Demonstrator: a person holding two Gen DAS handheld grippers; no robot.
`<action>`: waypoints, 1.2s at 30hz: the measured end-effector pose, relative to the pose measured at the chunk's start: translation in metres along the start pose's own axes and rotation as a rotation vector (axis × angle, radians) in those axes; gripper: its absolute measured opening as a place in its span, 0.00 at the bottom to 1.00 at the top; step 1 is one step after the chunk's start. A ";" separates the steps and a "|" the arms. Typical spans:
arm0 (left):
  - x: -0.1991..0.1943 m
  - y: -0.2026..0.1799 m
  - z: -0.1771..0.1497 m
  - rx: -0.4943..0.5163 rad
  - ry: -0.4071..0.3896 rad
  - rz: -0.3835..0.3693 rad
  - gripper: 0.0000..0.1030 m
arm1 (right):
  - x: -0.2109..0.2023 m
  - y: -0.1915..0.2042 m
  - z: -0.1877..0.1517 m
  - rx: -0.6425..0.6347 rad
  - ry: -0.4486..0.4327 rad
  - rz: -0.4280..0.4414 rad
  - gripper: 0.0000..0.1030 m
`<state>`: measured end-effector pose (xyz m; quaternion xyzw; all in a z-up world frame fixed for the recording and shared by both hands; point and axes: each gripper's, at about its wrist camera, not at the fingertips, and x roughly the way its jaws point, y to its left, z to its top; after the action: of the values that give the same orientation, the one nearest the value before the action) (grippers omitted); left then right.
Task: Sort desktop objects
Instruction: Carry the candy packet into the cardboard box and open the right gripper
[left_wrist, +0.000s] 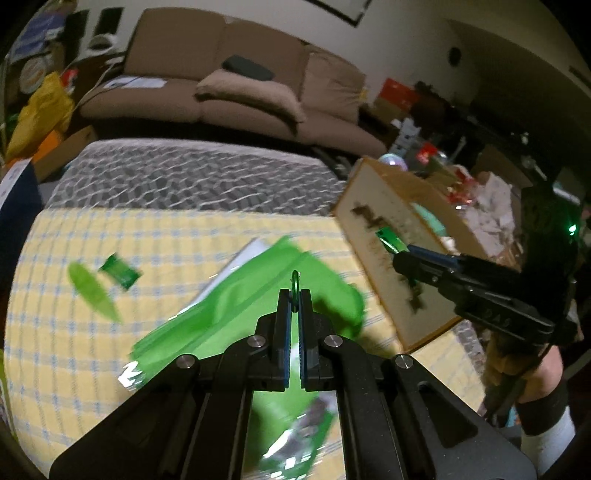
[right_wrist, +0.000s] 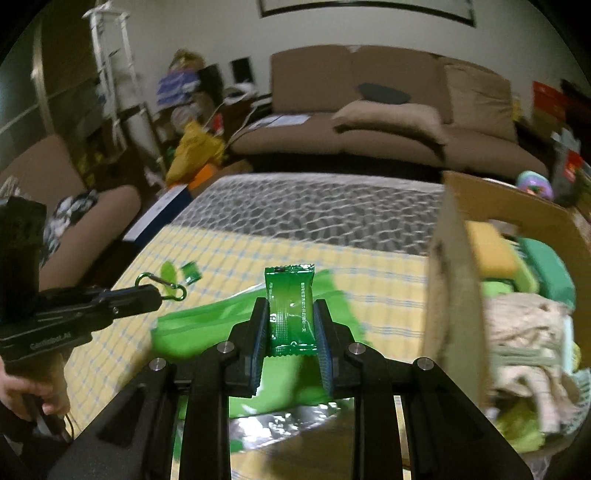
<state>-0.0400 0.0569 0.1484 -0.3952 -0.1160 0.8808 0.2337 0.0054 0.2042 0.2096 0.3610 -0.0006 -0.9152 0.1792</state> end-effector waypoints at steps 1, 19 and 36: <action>0.002 -0.009 0.003 0.009 -0.002 -0.011 0.03 | -0.008 -0.009 0.001 0.018 -0.016 -0.013 0.23; 0.078 -0.194 0.032 0.232 0.060 -0.195 0.03 | -0.087 -0.166 -0.030 0.273 -0.090 -0.214 0.24; 0.161 -0.298 0.024 0.317 0.171 -0.262 0.03 | -0.105 -0.246 -0.078 0.434 -0.068 -0.264 0.27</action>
<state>-0.0551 0.3948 0.1768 -0.4085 -0.0063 0.8133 0.4142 0.0475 0.4783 0.1887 0.3570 -0.1560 -0.9207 -0.0236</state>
